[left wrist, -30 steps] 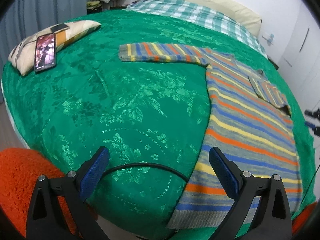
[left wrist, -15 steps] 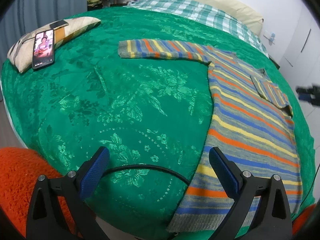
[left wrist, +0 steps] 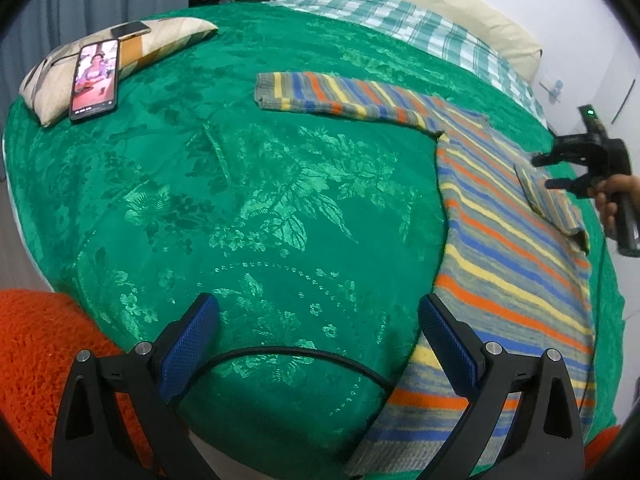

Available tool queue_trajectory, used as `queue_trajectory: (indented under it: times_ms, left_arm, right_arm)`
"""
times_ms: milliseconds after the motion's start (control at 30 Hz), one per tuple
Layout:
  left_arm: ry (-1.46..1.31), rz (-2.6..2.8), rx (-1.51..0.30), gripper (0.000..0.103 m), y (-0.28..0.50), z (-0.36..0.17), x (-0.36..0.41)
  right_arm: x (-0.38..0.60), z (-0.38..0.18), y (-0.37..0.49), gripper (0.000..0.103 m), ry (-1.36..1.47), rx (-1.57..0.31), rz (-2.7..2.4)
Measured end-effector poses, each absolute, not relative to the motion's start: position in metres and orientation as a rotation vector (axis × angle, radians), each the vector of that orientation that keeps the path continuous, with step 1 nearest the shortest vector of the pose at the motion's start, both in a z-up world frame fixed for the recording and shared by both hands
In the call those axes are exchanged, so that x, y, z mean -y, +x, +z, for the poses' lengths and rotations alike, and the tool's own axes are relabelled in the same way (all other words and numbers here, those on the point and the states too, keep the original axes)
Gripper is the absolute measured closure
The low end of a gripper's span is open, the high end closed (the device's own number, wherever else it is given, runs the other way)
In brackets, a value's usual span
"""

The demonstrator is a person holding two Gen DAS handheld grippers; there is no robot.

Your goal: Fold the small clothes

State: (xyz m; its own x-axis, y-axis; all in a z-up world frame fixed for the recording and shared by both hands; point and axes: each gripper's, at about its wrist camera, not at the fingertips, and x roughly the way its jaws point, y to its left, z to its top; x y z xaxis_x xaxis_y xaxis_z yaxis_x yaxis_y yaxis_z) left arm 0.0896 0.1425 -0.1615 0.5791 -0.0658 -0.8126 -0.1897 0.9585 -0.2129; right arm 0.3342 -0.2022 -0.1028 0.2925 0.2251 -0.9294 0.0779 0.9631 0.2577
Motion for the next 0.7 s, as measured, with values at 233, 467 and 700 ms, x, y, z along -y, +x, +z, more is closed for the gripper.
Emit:
queue_trajectory:
  times_ms: [233, 467, 700]
  left_arm:
    - [-0.3, 0.078, -0.984, 0.003, 0.094, -0.168, -0.144]
    - [-0.3, 0.081, -0.997, 0.003, 0.094, -0.17, -0.143]
    - [-0.271, 0.08, -0.986, 0.003, 0.091, -0.169, -0.14]
  right_arm:
    - [0.162, -0.132, 0.342, 0.081, -0.007, -1.211, 0.049]
    - [0.178, -0.114, 0.331, 0.097, 0.154, -1.086, 0.197]
    - [0.244, -0.083, 0.311, 0.032, 0.366, -1.009, 0.299]
